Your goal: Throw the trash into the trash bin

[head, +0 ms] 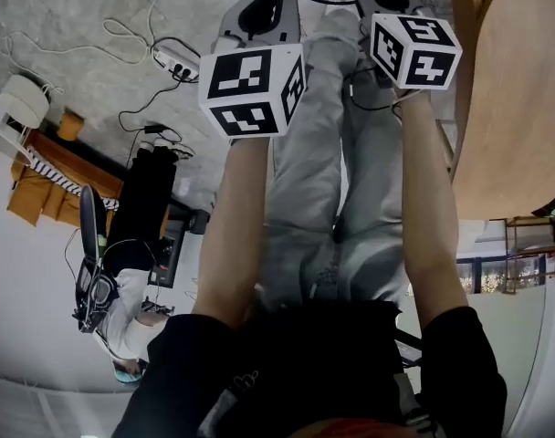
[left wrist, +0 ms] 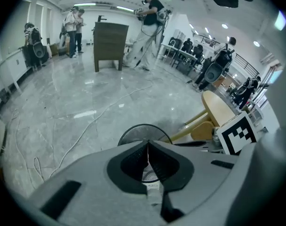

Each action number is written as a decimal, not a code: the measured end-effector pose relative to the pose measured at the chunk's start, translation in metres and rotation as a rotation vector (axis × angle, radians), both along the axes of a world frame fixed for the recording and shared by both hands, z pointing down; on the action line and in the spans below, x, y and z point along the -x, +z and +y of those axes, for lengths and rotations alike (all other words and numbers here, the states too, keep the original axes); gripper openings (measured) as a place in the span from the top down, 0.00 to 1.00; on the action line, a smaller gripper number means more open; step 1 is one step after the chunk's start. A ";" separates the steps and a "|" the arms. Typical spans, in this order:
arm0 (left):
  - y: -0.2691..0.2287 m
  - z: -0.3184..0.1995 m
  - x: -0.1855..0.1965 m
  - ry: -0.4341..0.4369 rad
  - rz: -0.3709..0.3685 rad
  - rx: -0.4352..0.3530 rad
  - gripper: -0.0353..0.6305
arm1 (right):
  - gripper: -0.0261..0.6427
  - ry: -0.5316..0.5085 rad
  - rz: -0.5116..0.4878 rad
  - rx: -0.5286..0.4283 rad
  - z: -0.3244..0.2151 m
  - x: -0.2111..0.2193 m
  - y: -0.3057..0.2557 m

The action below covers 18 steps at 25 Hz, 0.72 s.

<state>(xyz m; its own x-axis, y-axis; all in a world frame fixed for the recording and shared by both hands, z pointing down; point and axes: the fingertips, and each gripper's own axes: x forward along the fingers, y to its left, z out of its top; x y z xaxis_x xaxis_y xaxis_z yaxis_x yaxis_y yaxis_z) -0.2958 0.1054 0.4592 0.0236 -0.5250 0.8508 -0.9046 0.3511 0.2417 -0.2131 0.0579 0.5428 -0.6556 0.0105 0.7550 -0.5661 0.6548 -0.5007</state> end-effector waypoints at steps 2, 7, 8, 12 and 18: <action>-0.012 -0.009 -0.004 0.032 0.001 -0.011 0.93 | 0.92 0.015 -0.006 -0.010 -0.005 -0.008 -0.019; -0.053 -0.043 -0.017 0.112 -0.009 -0.067 0.93 | 0.93 0.103 -0.072 -0.016 -0.026 -0.028 -0.076; -0.060 -0.050 -0.021 0.129 -0.011 -0.078 0.93 | 0.93 0.120 -0.090 -0.019 -0.030 -0.033 -0.087; -0.098 -0.081 -0.042 0.213 -0.016 -0.143 0.93 | 0.94 0.197 -0.144 -0.073 -0.046 -0.057 -0.137; -0.161 -0.116 -0.089 0.361 -0.008 -0.232 0.93 | 0.94 0.373 -0.166 -0.186 -0.075 -0.113 -0.211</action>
